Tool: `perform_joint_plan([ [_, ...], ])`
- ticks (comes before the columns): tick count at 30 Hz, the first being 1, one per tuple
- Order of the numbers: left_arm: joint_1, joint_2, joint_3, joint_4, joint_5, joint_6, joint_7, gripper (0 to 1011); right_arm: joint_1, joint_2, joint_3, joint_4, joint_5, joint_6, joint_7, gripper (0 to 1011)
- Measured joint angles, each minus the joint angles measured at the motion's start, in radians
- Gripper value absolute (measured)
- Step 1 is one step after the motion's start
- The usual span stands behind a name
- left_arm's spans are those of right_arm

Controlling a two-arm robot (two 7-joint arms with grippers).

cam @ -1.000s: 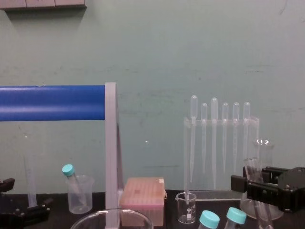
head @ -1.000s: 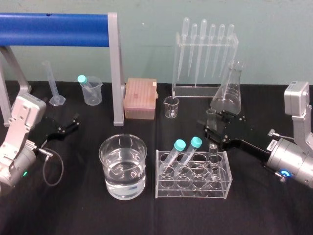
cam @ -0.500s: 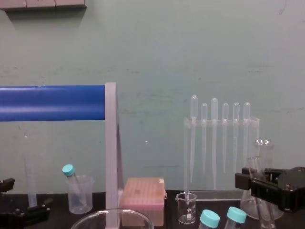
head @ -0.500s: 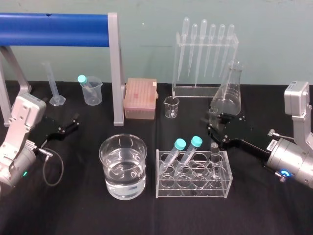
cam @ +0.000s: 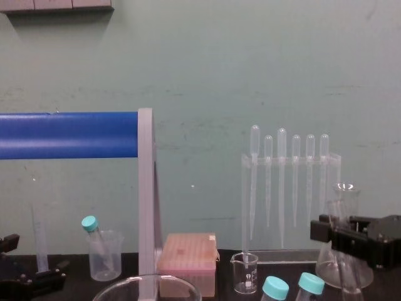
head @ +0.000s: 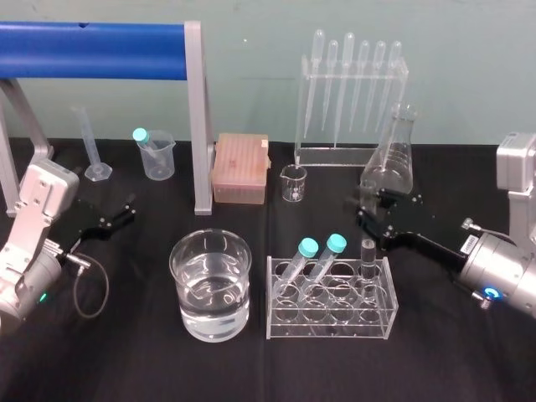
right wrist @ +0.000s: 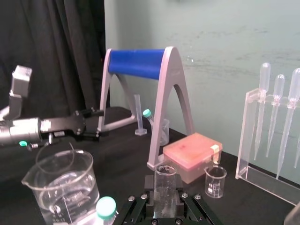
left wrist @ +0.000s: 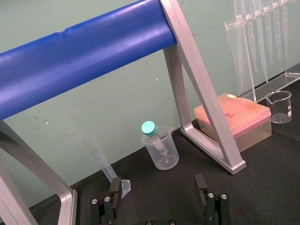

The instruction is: Hold the test tube with one hand and immerse one end into the beaker, then return it to the test tube rack.

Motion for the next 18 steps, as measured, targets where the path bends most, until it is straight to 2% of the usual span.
perform_joint_plan([
  [9, 0.0, 0.0, 0.0, 0.0, 0.0, 0.0, 0.0, 1000, -0.005, 0.004, 0.027, -0.032, 0.062, -0.001, 0.01, 230],
  [18, 0.0, 0.0, 0.0, 0.0, 0.0, 0.0, 0.0, 1000, 0.005, -0.003, 0.062, -0.052, 0.097, -0.06, 0.014, 230],
])
